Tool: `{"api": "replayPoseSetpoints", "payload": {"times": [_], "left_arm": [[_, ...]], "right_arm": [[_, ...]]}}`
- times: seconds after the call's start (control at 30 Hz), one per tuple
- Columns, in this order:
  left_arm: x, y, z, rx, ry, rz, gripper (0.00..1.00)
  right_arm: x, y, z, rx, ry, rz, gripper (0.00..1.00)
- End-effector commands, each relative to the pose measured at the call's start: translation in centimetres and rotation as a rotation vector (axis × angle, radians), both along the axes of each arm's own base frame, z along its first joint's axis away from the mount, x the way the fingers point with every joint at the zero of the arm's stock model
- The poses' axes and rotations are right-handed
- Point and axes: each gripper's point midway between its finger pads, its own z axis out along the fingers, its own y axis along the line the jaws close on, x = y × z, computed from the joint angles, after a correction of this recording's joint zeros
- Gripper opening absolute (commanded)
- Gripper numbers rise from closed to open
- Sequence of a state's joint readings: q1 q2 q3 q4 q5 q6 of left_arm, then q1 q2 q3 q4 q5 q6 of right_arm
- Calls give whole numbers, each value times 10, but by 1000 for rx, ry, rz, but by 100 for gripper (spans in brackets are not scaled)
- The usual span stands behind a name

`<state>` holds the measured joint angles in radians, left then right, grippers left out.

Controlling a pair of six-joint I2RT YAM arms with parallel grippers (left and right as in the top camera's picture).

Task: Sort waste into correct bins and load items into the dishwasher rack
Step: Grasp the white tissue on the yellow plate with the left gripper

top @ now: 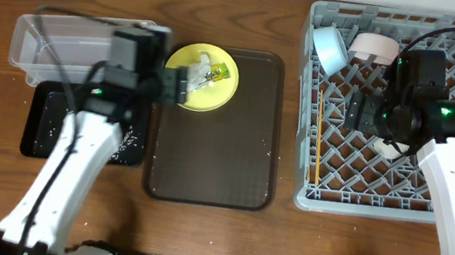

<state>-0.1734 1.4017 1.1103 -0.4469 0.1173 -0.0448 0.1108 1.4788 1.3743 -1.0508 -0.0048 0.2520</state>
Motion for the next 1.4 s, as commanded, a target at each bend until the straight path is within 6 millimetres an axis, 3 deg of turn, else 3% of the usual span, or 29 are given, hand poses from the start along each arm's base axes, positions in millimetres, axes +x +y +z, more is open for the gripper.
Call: {"api": "replayPoseSetpoints", "payload": {"times": [0.0,0.27,0.5,0.63,0.73,0.87,1.1,1.23,1.37], "left_arm": [[16,-23,-13,79,-23,-119,88],[55,-28,-85,141,26,-94,88],[62,-23,-142,177,107,-79,84],[61,-23,-149,181,124,-81,55],[62,-23,-142,178,111,-80,34],[59,-22,-120,171,83,-77,20],[48,-9,-45,139,-27,-34,19],[54,24,-11,125,-113,49,20],[62,70,-9,129,-125,153,22]], "right_arm": [[2,-4,5,-1,-13,-8,88],[-3,-4,3,-3,8,-6,87],[-5,-5,1,-4,20,-6,87],[-6,-5,1,-4,21,-6,87],[-6,-5,1,-5,24,-7,87],[-7,-5,1,-6,28,-7,87],[-7,-5,1,-6,28,-7,86],[-7,-5,1,-6,27,-7,86],[-7,-5,1,-6,27,-6,86]]}}
